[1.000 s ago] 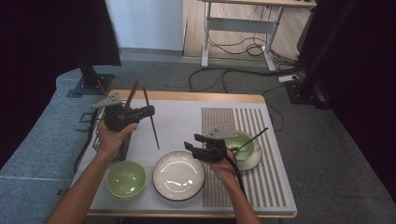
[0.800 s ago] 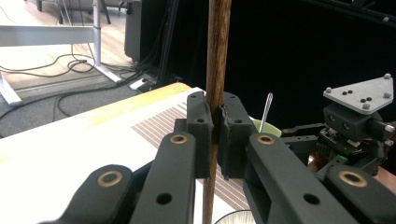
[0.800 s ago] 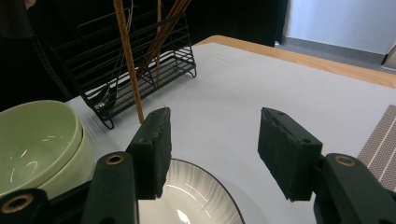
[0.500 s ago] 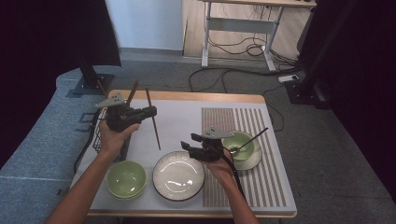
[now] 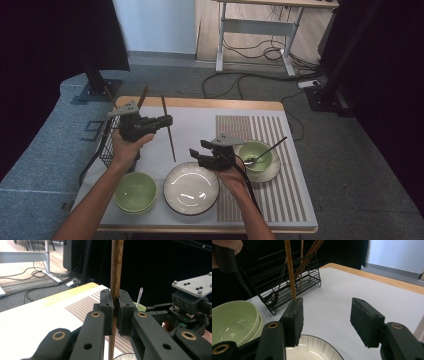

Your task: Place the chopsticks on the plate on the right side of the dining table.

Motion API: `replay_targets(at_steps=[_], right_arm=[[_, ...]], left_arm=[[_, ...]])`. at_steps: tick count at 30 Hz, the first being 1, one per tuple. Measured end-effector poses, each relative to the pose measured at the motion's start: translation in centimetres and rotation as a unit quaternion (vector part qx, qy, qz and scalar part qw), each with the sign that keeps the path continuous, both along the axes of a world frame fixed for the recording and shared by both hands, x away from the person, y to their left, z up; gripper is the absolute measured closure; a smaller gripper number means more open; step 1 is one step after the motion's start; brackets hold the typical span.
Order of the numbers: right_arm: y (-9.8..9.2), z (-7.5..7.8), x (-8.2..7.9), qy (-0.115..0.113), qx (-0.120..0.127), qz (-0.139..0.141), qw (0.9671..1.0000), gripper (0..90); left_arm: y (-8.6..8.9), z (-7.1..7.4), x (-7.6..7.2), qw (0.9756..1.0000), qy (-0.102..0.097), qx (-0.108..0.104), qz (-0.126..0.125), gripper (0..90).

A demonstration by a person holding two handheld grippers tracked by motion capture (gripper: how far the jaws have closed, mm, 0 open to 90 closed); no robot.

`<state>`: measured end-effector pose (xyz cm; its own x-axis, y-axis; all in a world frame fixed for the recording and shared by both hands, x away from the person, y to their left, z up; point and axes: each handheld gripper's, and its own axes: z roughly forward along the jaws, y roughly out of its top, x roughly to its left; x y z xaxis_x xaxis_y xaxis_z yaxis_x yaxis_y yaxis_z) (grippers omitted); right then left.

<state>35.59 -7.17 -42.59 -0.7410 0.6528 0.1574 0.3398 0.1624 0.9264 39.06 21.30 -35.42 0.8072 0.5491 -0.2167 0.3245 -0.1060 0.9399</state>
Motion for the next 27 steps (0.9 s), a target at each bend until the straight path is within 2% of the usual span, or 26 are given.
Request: replay_targets(at_steps=[27], right_arm=[[1.9, 0.7, 0.4, -0.004, 0.007, 0.02, 0.9998, 45.7]], left_arm=[[-1.5, -0.7, 0.1, 0.9998, 0.007, 0.013, -0.012, 84.0]])
